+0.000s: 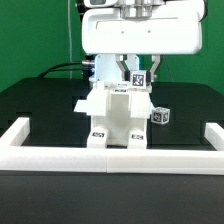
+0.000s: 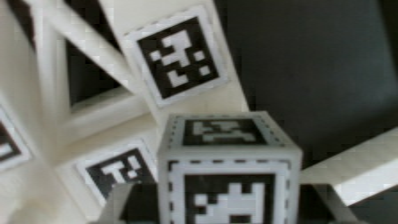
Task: Assemble chair
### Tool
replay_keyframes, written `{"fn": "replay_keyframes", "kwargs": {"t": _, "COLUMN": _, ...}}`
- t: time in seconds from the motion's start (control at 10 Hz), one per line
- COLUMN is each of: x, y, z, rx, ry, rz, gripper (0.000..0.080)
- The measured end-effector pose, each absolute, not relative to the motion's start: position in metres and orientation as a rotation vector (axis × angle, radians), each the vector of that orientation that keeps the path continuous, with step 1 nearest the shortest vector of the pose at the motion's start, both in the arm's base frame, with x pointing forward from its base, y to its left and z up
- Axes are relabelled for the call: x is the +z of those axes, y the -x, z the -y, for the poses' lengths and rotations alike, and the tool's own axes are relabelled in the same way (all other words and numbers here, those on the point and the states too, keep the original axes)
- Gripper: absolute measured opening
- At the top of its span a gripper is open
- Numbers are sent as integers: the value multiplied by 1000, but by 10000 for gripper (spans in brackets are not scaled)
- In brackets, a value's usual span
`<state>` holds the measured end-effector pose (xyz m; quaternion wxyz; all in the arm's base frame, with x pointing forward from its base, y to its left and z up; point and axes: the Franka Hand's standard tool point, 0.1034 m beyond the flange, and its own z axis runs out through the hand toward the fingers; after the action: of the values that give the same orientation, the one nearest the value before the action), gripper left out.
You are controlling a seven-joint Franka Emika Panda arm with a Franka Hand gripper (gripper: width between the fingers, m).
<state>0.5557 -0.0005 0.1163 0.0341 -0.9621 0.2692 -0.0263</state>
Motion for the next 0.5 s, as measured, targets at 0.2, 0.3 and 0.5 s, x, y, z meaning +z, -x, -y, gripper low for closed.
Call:
{"fn": "replay_keyframes", "kwargs": {"t": 0.2, "x": 116, "y": -558, "z": -2, "rx": -87, "ry": 2874, "rz": -1067, "gripper": 289}}
{"fn": "replay_keyframes", "kwargs": {"t": 0.3, "x": 116, "y": -558, "z": -2, "rx": -81, "ry": 2807, "rz": -1217, "gripper": 289}}
{"fn": "replay_keyframes", "kwargs": {"t": 0.5, "x": 116, "y": -558, "z": -3, "rx": -73, "ry": 2729, "rz": -1365, "gripper": 289}}
